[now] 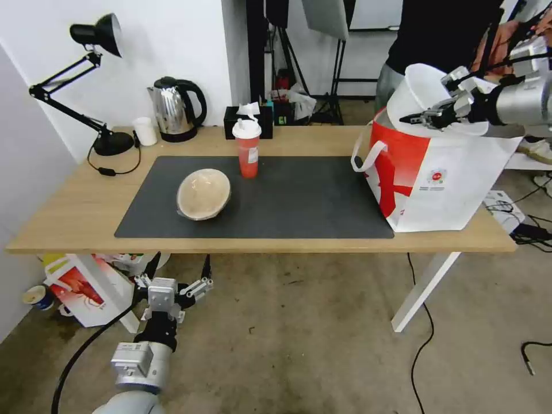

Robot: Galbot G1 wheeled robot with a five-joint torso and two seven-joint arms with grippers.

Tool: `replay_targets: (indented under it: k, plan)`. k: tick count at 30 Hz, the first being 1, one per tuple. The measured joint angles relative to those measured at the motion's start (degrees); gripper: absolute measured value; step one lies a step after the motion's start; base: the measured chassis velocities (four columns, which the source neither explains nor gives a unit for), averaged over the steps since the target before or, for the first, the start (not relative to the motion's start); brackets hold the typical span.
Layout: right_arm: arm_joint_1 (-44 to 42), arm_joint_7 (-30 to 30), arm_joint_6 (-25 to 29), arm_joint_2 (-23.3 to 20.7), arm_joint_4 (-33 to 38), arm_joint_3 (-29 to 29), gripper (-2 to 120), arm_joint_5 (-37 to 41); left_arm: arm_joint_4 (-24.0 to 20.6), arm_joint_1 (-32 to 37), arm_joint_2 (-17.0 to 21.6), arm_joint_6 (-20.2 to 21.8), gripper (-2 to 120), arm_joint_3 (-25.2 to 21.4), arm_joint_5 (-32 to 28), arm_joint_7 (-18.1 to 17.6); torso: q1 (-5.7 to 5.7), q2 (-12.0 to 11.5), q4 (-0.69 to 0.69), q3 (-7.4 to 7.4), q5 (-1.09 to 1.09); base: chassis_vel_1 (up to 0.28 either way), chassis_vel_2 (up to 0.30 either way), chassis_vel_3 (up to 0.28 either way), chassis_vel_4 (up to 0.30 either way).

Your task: Pick up the trash from the table and place it into the takeout bag.

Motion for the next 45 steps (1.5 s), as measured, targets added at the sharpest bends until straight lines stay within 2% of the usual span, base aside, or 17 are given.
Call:
replay_targets:
  k: [11,14,15,20,21,24,25,29,30,34,38,45]
  plan:
    - [-2.1,1.5,0.0,0.2,0.3,1.6,1,1.4,0.0,0.0,0.0,0.0,100,0.0,0.0,0.0,0.00,0.0,0.00,0.00,0.01,0.000,0.000,0.000,0.000]
    - [-2.4,2.6,0.0,0.2,0.5,1.8,12,2.2,0.0,0.0,0.0,0.0,100,0.0,0.0,0.0,0.01,0.0,0.00,0.00,0.00,0.000,0.000,0.000,0.000]
    - [-2.4,2.6,0.0,0.2,0.5,1.8,12,2.2,0.0,0.0,0.0,0.0,100,0.0,0.0,0.0,0.01,0.0,0.00,0.00,0.00,0.000,0.000,0.000,0.000]
    - [-2.1,4.5,0.0,0.2,0.4,2.0,38,3.7,0.0,0.0,0.0,0.0,100,0.0,0.0,0.0,0.00,0.0,0.00,0.00,0.00,0.000,0.000,0.000,0.000]
    - [-2.1,4.5,0.0,0.2,0.4,2.0,38,3.7,0.0,0.0,0.0,0.0,100,0.0,0.0,0.0,0.00,0.0,0.00,0.00,0.00,0.000,0.000,0.000,0.000]
    - [-2.0,5.0,0.0,0.3,0.4,2.0,53,3.8,0.0,0.0,0.0,0.0,100,0.0,0.0,0.0,0.00,0.0,0.00,0.00,0.00,0.000,0.000,0.000,0.000]
    - [-2.0,5.0,0.0,0.3,0.4,2.0,53,3.8,0.0,0.0,0.0,0.0,100,0.0,0.0,0.0,0.00,0.0,0.00,0.00,0.00,0.000,0.000,0.000,0.000]
    - [-1.9,5.7,0.0,0.5,0.3,2.1,73,3.8,0.0,0.0,0.0,0.0,100,0.0,0.0,0.0,0.00,0.0,0.00,0.00,0.00,0.000,0.000,0.000,0.000]
    - [-1.9,5.7,0.0,0.5,0.3,2.1,73,3.8,0.0,0.0,0.0,0.0,100,0.0,0.0,0.0,0.00,0.0,0.00,0.00,0.00,0.000,0.000,0.000,0.000]
    - [-1.8,5.8,0.0,0.6,0.2,2.1,91,3.8,0.0,0.0,0.0,0.0,100,0.0,0.0,0.0,0.00,0.0,0.00,0.00,0.00,0.000,0.000,0.000,0.000]
    - [-1.7,5.8,0.0,0.7,0.2,2.4,99,3.8,0.0,0.0,0.0,0.0,100,0.0,0.0,0.0,0.00,0.0,0.00,0.01,0.01,0.000,0.000,0.000,0.000]
    - [-3.2,6.8,0.0,1.0,1.1,5.3,100,5.1,0.0,0.0,0.0,0.0,100,0.0,0.0,0.0,0.00,0.0,0.00,0.00,0.00,0.000,0.000,0.000,0.000]
